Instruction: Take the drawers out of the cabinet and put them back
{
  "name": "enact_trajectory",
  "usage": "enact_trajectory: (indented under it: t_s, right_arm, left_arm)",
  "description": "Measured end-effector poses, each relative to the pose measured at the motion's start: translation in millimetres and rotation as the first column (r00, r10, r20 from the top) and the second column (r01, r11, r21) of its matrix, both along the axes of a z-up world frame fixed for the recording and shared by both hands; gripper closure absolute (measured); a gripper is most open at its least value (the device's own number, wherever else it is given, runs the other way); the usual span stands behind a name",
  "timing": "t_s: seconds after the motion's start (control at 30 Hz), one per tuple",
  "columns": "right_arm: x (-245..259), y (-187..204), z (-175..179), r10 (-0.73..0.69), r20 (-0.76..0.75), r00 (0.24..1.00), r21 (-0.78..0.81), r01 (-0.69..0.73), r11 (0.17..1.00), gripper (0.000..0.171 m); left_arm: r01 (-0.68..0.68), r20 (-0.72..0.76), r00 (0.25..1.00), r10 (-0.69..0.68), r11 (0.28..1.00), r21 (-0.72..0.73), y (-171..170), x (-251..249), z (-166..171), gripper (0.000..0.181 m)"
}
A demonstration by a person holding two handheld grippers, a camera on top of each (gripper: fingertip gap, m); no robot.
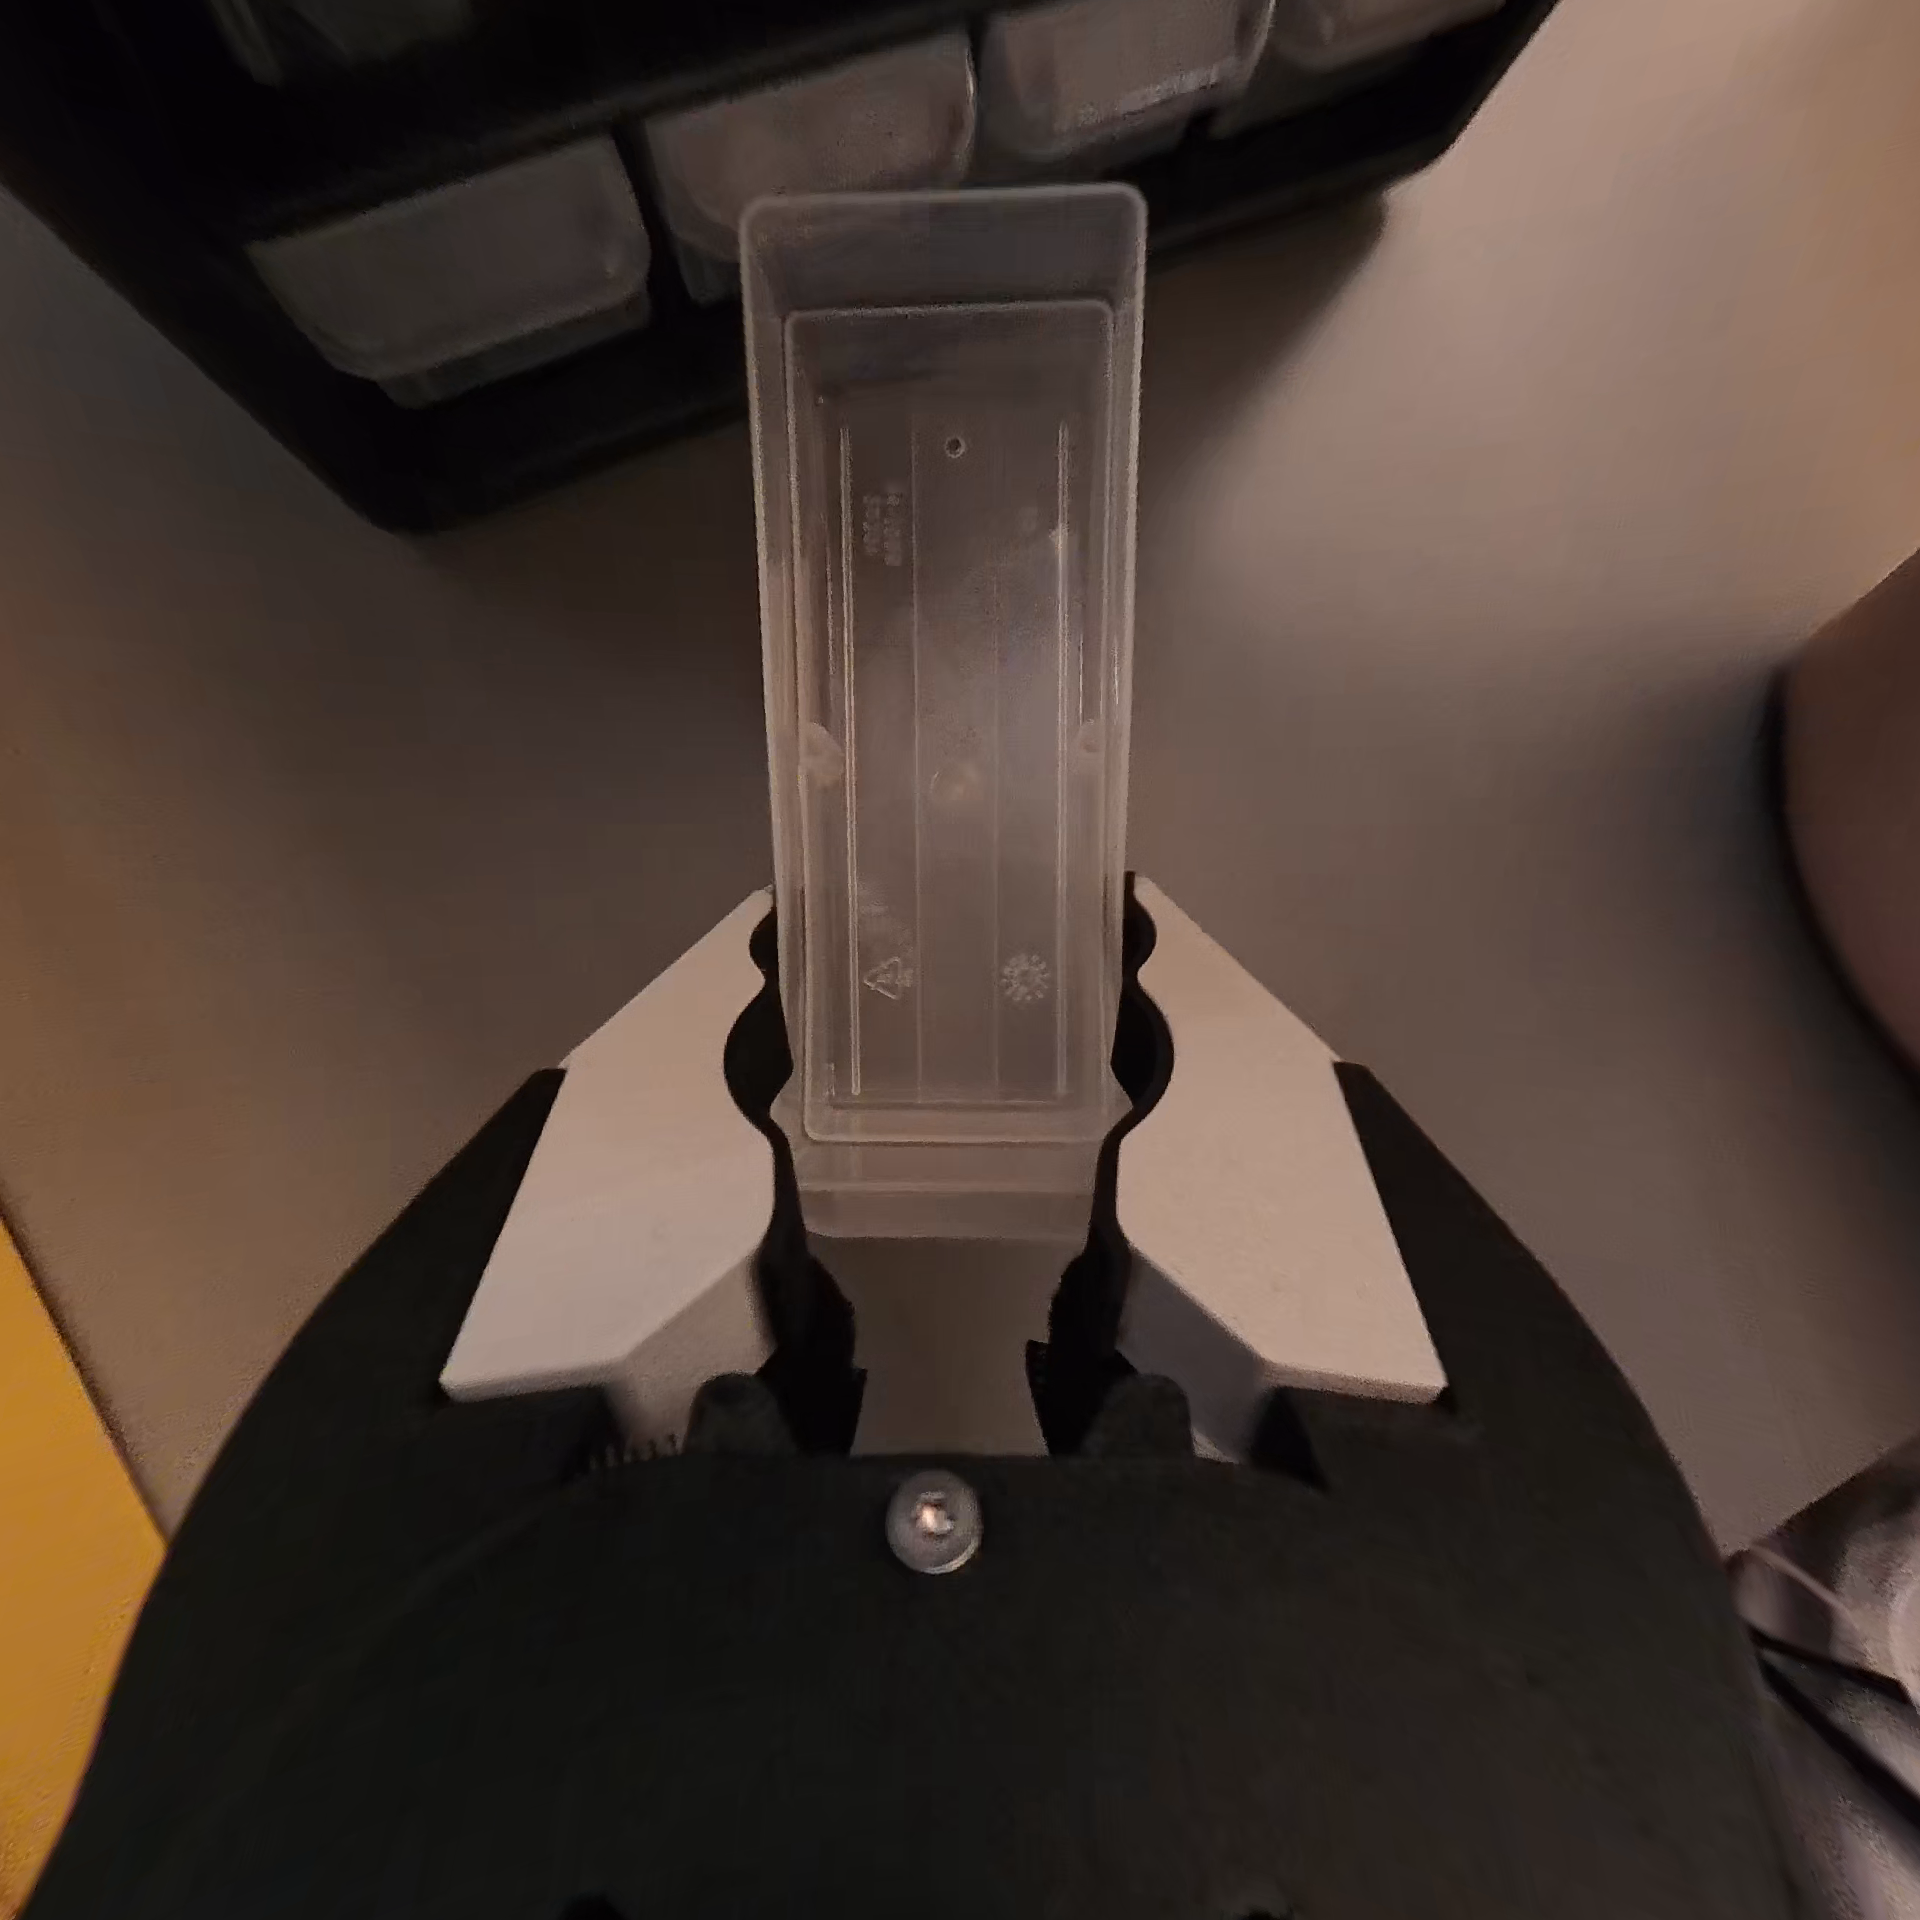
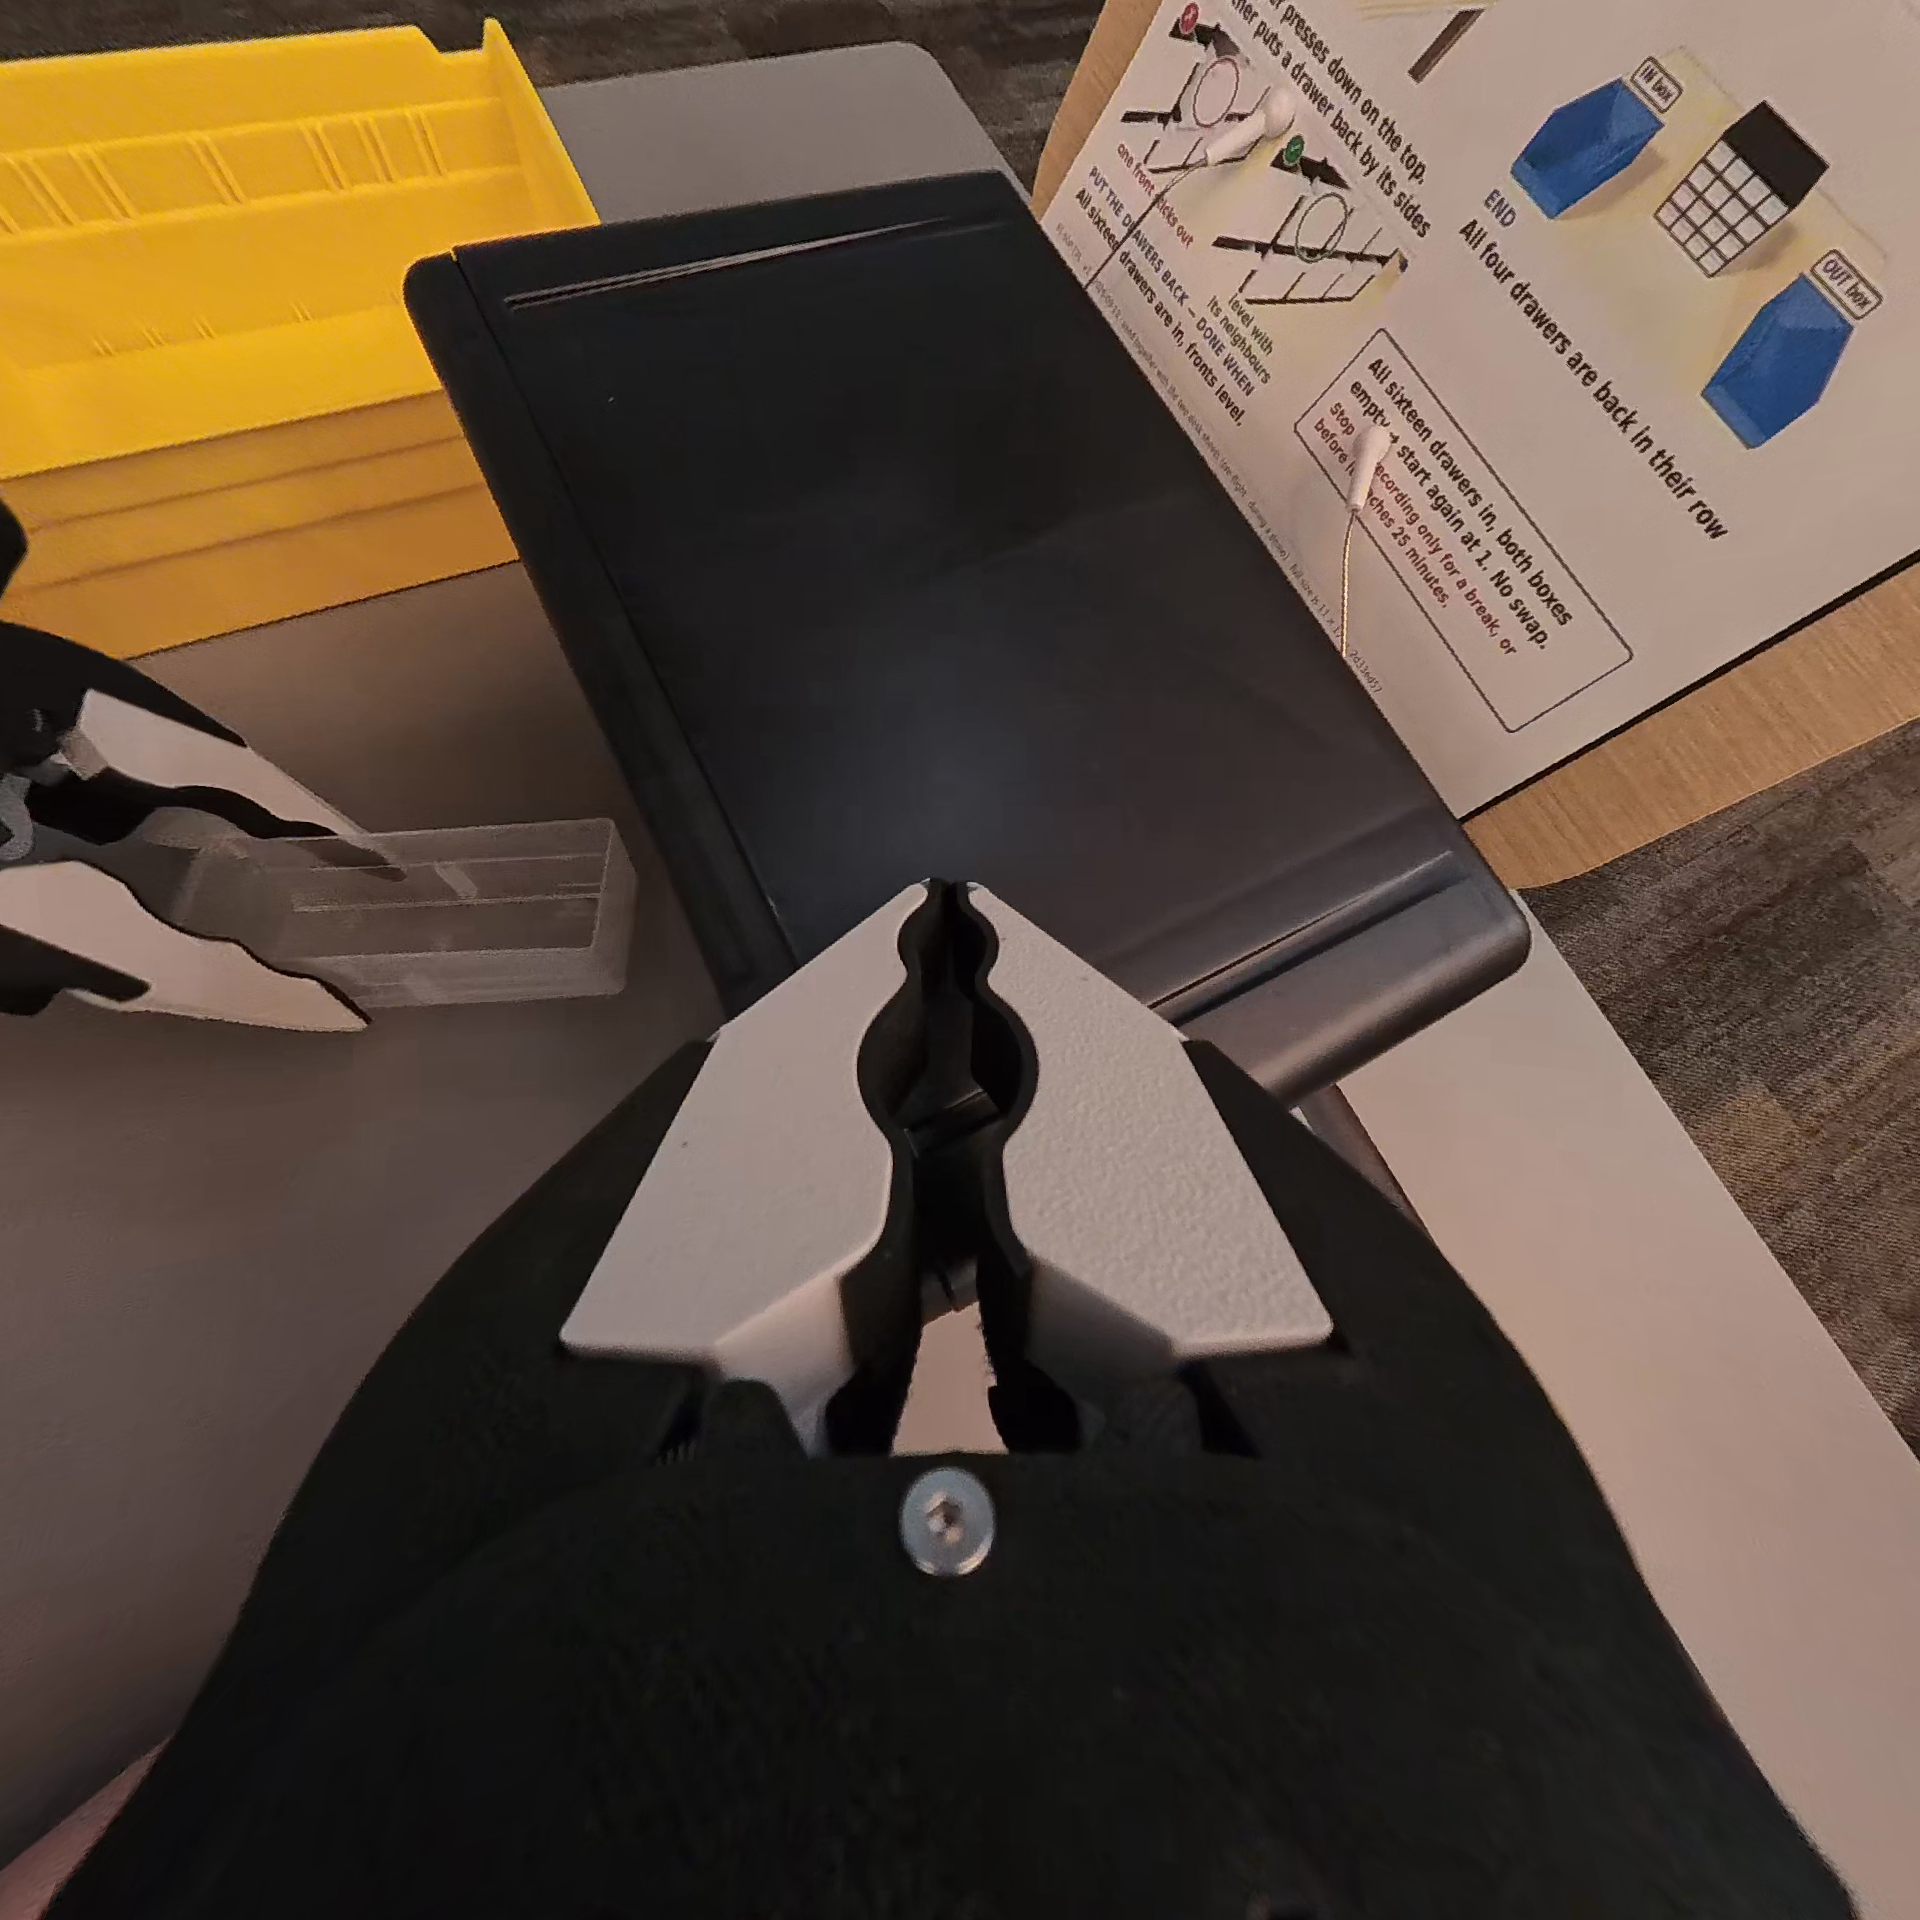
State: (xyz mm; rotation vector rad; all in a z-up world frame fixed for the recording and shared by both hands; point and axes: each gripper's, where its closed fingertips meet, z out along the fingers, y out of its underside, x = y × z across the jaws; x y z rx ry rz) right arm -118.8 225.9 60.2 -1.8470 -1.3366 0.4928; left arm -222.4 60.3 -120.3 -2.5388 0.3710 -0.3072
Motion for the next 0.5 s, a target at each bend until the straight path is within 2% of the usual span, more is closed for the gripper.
enact_trajectory:
  t_s: [0.2,0.5]
  right_arm:
    - [0,0,0,0.005,-0.005,1.000,-0.004,-0.005,1.000,0.171]
    - [0,-1,0,0.018,-0.016,1.000,-0.013,-0.018,1.000,0.171]
  left_arm:
    - [-0.088,-0.072,0.994,0.086,0.996,-0.016,13,-10,8,0.120]
    - [-0.095,-0.135,0.988,0.079,0.988,-0.119,19,6,24,0.120]
